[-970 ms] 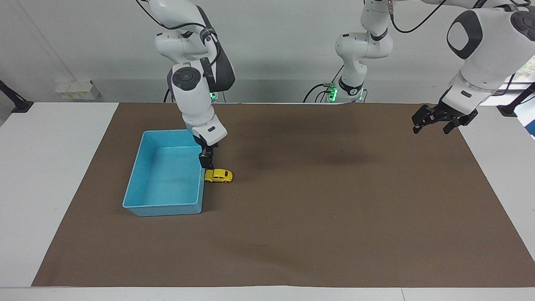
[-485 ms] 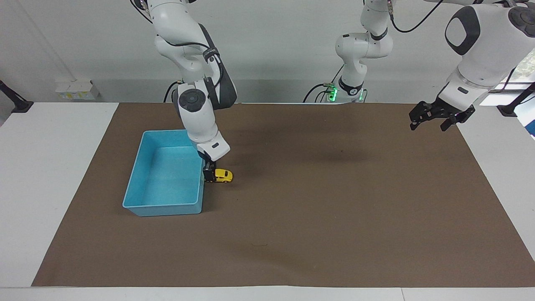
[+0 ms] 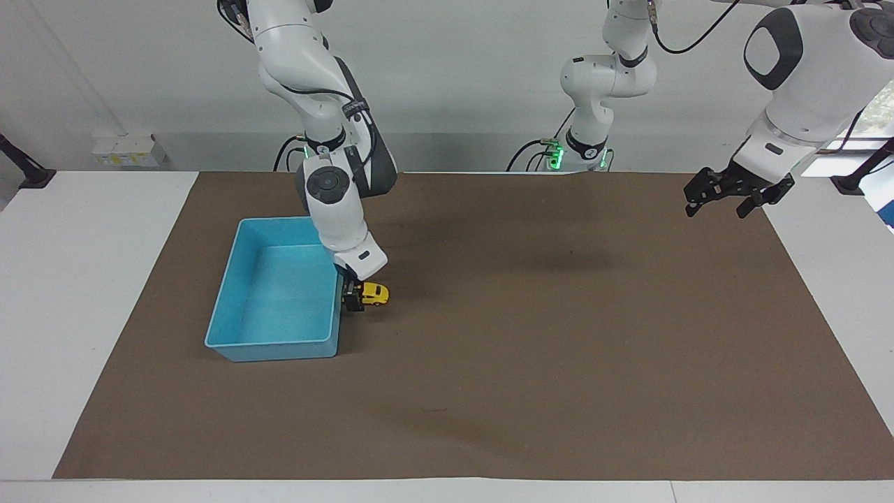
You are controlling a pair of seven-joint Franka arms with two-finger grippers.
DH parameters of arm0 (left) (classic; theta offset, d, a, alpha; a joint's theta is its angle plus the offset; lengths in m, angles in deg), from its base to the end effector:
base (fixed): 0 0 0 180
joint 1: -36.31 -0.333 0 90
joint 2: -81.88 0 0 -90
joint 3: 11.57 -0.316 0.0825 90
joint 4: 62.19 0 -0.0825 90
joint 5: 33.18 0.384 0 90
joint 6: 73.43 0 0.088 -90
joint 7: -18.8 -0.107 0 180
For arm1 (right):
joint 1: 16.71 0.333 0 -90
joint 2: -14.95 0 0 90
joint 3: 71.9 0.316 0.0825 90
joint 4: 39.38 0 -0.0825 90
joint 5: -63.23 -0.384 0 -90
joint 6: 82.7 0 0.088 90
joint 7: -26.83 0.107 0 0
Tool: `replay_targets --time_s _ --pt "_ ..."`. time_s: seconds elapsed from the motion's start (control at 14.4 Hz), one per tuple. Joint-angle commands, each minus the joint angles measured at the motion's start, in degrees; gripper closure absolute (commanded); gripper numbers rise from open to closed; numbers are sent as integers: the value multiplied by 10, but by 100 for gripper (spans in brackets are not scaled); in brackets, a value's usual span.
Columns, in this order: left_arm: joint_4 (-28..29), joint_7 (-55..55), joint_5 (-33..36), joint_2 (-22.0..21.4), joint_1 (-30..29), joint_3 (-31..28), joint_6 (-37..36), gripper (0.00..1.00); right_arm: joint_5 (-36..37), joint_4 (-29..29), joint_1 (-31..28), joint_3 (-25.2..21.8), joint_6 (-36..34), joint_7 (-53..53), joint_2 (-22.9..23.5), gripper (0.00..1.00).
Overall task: Wind up and store yellow beetle car
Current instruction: 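Lower the right gripper onto the yellow car beside the bin and grasp it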
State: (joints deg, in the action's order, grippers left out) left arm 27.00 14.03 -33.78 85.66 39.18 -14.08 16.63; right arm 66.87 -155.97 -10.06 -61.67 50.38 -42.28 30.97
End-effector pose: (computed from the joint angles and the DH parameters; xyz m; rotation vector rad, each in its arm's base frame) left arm 0.5733 -0.0055 0.5941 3.1280 -0.1397 -0.0789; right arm 0.5696 0.1685 0.3109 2.2561 2.1806 0.0206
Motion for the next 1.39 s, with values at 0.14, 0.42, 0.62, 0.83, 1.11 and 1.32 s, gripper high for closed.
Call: replay_targets --time_s 0.14,0.42,0.62,0.83,1.11,1.32 --pt "5 -1 9 -8 -9 8 -5 0 18 -17 -5 0 16 -10 -1 21" --pt "5 -1 9 -8 -8 8 -5 0 18 -16 -2 0 15 -9 -2 81" --pt "5 -1 9 -8 -9 8 -5 0 18 -7 4 1 16 -9 1 93" --pt "5 -1 9 -8 -9 8 -5 0 17 19 25 1 13 3 8 95" --pt "5 -1 9 -8 -9 8 -5 0 15 60 36 1 -30 29 2 95" --pt "5 -1 9 -8 -9 8 -5 0 15 90 36 1 -91 29 -11 95"
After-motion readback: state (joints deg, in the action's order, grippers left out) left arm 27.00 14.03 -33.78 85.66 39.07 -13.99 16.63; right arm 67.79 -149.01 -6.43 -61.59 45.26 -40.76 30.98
